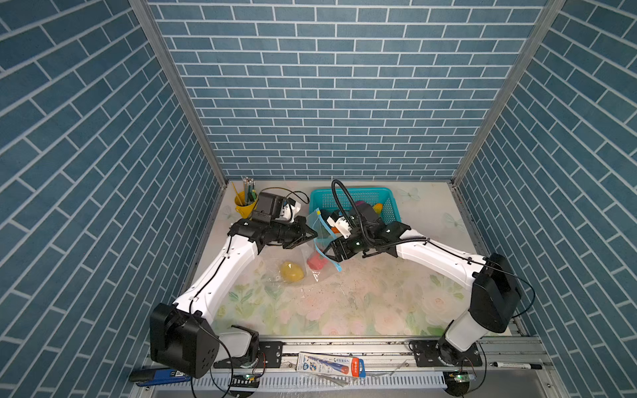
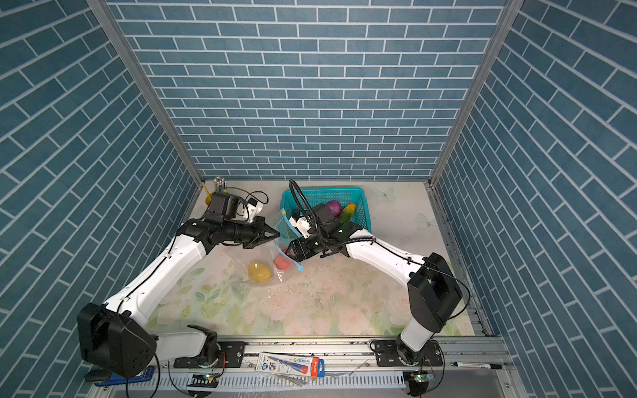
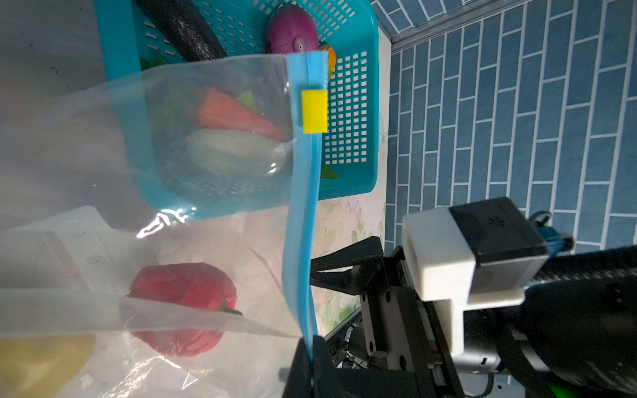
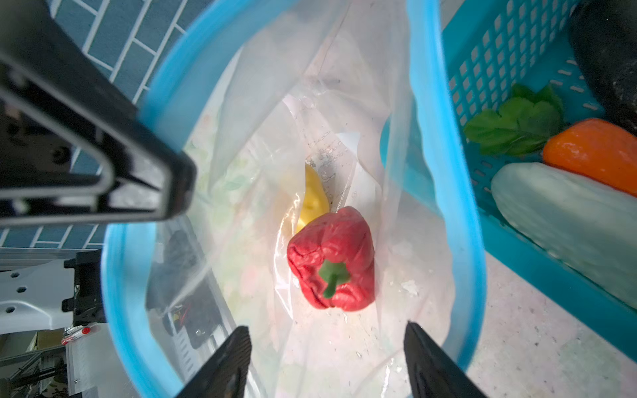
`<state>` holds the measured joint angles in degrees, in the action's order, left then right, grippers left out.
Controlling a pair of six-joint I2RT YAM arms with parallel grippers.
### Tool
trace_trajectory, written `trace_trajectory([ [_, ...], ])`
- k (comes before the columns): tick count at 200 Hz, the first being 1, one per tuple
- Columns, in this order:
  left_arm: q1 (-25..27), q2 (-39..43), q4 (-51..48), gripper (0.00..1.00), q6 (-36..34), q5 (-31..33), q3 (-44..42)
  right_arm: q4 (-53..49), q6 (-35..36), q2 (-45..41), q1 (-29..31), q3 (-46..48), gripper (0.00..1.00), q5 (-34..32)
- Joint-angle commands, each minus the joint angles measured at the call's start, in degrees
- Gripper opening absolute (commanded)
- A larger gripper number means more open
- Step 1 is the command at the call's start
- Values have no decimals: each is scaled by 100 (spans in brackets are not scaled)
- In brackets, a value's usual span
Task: Place the food in the zip-top bag and seal the zipper
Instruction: 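Raise the right gripper and move it over the teal basket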
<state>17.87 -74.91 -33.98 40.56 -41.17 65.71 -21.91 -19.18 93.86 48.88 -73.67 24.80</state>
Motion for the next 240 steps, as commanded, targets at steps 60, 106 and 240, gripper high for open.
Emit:
trace_trajectory([
  [60, -17, 103, 14, 0, -42, 8, 30, -313, 283, -245, 52, -447, 71, -212],
  [106, -18, 158, 85, 0, -39, 39, -76, -879, 629, -357, -50, -875, 70, -854],
  [240, -20, 241, 51, 0, -56, 46, -98, -1991, 597, 473, -602, -2047, 67, -3496],
])
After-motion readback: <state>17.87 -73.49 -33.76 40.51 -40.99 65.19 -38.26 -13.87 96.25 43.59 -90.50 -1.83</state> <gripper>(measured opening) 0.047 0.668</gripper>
